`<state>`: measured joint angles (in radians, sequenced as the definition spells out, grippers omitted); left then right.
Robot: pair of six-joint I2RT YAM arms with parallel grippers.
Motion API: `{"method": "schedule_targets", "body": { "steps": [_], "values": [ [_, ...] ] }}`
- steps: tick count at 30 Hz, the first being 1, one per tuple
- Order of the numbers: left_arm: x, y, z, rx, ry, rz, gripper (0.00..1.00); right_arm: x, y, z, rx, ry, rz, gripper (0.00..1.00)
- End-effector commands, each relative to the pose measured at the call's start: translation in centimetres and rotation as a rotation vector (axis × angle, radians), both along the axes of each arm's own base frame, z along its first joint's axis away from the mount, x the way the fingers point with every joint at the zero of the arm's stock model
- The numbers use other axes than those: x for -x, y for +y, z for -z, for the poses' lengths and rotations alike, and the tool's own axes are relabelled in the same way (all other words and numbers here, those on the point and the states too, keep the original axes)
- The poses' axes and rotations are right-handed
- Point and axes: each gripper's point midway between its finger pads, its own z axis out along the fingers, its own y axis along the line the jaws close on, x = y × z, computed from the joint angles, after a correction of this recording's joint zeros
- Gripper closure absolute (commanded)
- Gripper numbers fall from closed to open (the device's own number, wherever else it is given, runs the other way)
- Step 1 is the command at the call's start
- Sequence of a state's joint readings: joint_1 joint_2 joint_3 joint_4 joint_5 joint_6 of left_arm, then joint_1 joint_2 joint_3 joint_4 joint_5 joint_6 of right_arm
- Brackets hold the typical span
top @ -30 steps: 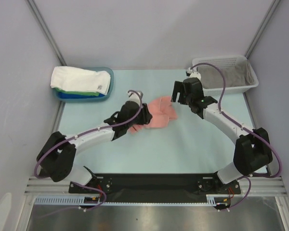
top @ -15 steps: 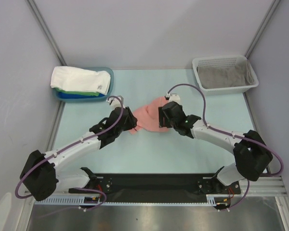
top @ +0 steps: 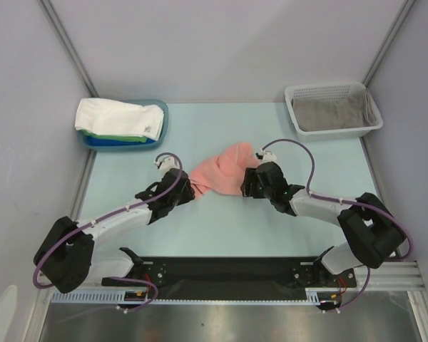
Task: Fold and stack the towels
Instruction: Move the towel to the center of the board, then flatten out the crumpled towel
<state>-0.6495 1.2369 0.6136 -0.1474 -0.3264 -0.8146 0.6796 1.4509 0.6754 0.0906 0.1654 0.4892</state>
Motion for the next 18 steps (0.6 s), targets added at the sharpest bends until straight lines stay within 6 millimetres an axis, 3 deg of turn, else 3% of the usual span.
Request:
{"method": "schedule_targets", "body": {
  "steps": [1,6,10,13,18],
  "values": [
    [-0.3,-0.1,0.4,0.051,-0.01,-0.024,0.59,-2.2,2.4,-2.2,-0.151,-0.088,0.003,0.39],
    [0.3,0.4,1.3,0.054,0.009,-0.028,0.6,-2.6,2.8,-0.4,-0.149,-0.06,0.023,0.46],
    [0.6,1.1,1.3,0.053,-0.004,-0.038,0.59,-2.2,2.5,0.0,-0.161,-0.065,0.043,0.46],
    [0.8,1.6,1.7,0.053,0.0,-0.044,0.6,-1.9,2.5,0.4,-0.163,-0.058,0.047,0.52],
    [0.4,1.8,1.7,0.066,-0.009,-0.045,0.6,-1.7,2.3,-0.2,-0.162,-0.052,0.068,0.76]
  ]
}}
